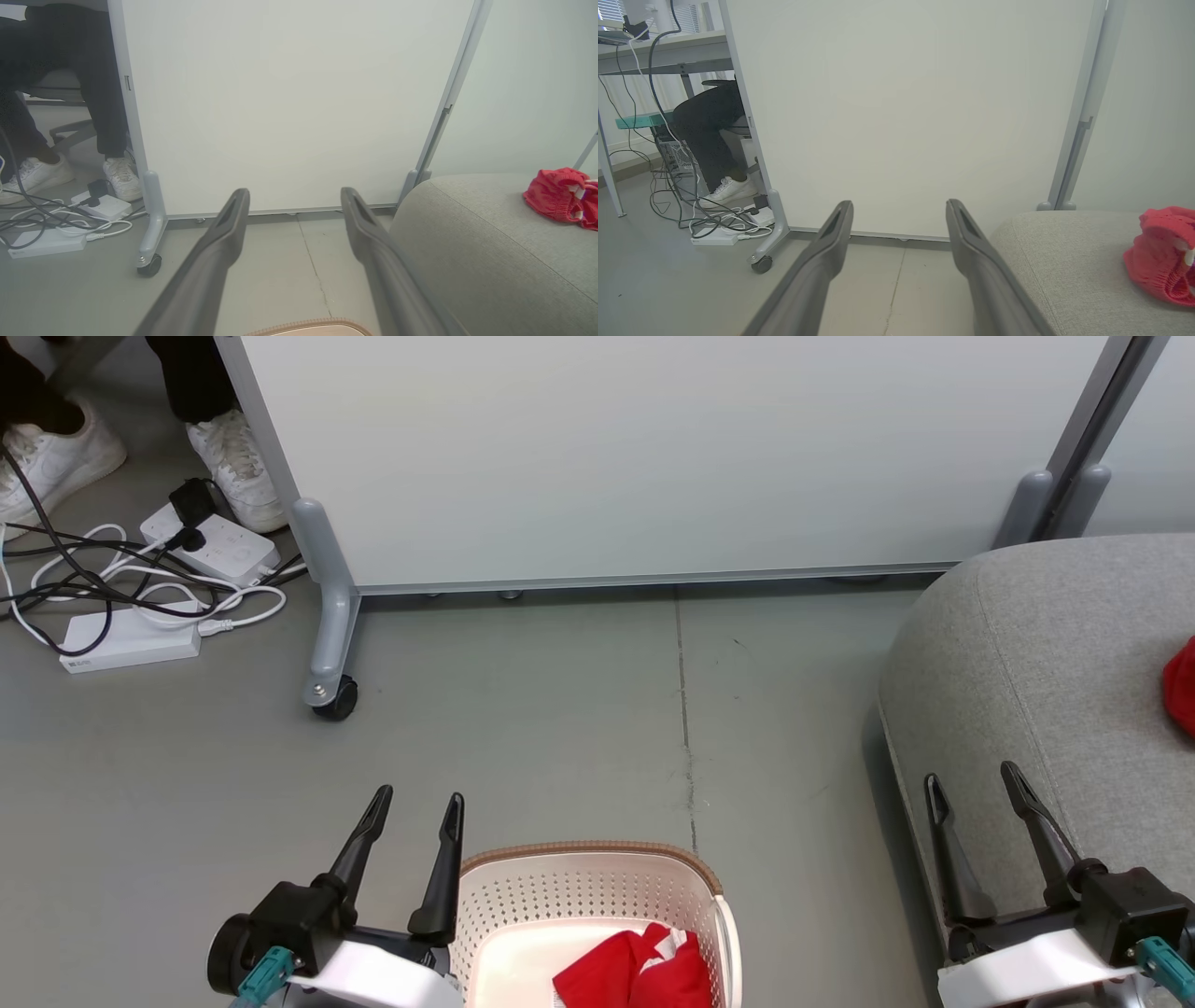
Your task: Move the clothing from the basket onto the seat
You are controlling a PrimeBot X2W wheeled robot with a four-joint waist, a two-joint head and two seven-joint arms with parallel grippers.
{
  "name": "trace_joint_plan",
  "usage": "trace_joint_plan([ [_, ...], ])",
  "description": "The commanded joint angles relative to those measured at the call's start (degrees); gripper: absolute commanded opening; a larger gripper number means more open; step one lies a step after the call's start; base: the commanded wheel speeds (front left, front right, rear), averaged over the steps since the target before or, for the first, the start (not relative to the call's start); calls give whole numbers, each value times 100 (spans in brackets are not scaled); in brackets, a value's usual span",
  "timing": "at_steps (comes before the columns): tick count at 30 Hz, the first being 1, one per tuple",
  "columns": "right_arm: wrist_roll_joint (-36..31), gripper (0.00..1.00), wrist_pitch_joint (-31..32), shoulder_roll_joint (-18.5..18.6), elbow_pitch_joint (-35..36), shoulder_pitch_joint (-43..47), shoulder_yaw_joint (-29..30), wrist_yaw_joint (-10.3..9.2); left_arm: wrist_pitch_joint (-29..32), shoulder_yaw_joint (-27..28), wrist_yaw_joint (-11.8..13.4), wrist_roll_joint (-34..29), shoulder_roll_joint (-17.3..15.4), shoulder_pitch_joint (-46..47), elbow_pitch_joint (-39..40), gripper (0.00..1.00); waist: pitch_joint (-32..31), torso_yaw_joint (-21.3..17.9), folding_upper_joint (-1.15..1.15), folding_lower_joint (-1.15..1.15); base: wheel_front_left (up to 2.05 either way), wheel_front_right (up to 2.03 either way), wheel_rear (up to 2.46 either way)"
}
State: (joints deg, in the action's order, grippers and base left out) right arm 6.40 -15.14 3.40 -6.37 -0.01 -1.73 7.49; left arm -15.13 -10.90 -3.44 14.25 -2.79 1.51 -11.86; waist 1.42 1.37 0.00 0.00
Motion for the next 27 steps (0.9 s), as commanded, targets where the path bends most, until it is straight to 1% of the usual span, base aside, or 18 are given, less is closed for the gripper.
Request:
trace_joint_plan([
  [1, -29, 100, -1, 1, 1, -14, 24, 1, -3, -3, 25, 49, -20, 59, -2, 100, 0, 4, 0, 0, 0, 0, 0],
  [18, 19, 100, -1, 3, 7, -82, 53, 1, -2, -111, -19, 49, -21, 114, -62, 100, 100, -40, 0, 0, 0, 0, 0],
  [23, 6, 100, -1, 12, 22, -184, 186, 1, -2, -188, -51, 1, -18, 231, -39, 100, 344, -133, 0, 0, 0, 0, 0],
  [27, 8, 100, -1, 9, 105, -295, 366, 1, -3, -325, -111, -43, -21, 472, -50, 100, 754, -228, 0, 0, 0, 0, 0],
])
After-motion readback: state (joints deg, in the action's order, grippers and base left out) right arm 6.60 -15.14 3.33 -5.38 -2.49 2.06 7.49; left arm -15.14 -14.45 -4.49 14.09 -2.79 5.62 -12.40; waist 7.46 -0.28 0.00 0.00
